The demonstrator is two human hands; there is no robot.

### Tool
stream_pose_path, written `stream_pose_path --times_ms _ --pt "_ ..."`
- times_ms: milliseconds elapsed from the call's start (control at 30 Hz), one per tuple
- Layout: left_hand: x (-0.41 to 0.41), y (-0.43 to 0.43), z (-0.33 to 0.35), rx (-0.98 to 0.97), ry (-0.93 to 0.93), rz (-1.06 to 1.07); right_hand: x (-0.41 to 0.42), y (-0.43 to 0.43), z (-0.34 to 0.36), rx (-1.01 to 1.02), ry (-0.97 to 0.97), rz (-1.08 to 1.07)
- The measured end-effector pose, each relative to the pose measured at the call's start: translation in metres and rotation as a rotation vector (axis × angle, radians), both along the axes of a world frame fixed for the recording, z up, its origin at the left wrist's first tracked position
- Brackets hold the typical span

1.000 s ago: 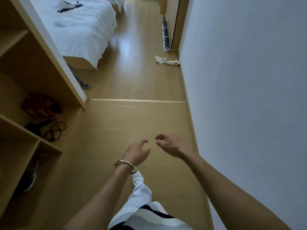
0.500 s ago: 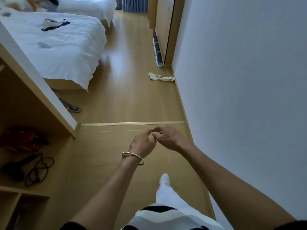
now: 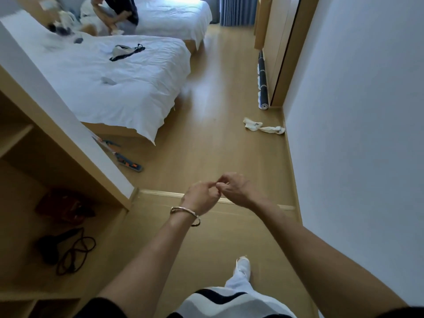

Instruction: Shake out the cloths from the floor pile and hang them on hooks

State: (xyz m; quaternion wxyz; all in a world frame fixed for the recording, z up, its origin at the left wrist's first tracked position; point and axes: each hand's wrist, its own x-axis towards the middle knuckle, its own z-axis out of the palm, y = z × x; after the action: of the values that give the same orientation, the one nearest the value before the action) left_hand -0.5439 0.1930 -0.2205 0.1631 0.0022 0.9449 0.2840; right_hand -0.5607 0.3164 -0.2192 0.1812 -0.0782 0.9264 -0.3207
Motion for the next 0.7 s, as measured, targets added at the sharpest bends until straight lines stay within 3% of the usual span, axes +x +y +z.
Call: stream_pose_path --times_ms 167,700 --pt "-0.095 0.047 0.013 -0.008 0.017 0.012 -0.097 0.058 0.004 -0.017 -0.023 0.009" --pt "-0.296 0.156 -0.003 -0.046 -0.097 -0.12 -0.283 0.164 -0.011 0.011 -0.104 0.011"
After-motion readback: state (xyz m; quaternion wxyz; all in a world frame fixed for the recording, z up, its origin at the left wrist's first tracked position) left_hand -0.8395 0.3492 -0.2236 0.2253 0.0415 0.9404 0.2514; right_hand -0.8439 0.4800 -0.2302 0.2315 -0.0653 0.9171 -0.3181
